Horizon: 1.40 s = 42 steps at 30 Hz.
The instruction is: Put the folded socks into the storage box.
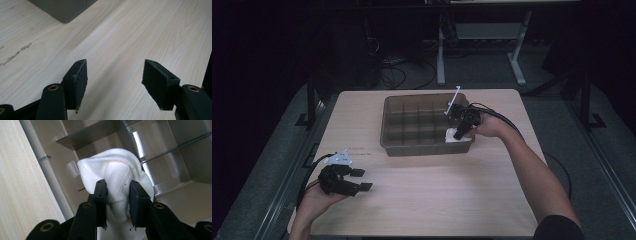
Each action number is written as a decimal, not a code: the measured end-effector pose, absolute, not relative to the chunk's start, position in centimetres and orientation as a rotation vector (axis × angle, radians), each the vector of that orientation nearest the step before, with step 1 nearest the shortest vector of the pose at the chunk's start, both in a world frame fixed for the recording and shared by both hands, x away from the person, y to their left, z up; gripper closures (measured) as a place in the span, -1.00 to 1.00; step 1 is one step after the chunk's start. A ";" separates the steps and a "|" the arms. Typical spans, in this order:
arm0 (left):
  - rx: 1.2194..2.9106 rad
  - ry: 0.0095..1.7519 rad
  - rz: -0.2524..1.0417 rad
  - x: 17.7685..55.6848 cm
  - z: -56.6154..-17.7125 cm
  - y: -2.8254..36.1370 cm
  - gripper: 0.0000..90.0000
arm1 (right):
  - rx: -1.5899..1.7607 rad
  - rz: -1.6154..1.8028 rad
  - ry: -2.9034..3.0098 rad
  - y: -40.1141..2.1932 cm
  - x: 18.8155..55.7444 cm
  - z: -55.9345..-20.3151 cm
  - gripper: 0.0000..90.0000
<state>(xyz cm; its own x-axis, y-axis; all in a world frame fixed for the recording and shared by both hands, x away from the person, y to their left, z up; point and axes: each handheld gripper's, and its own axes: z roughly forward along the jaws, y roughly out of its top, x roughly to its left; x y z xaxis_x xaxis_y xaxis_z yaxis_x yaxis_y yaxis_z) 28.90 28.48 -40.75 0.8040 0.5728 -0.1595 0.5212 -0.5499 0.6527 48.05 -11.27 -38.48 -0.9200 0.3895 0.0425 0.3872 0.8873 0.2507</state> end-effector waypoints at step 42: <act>2.265 0.796 0.081 28.8 -40.9 28.3 -0.20 | 0.704 0.325 3.039 -11.9 48.4 -40.7 0.47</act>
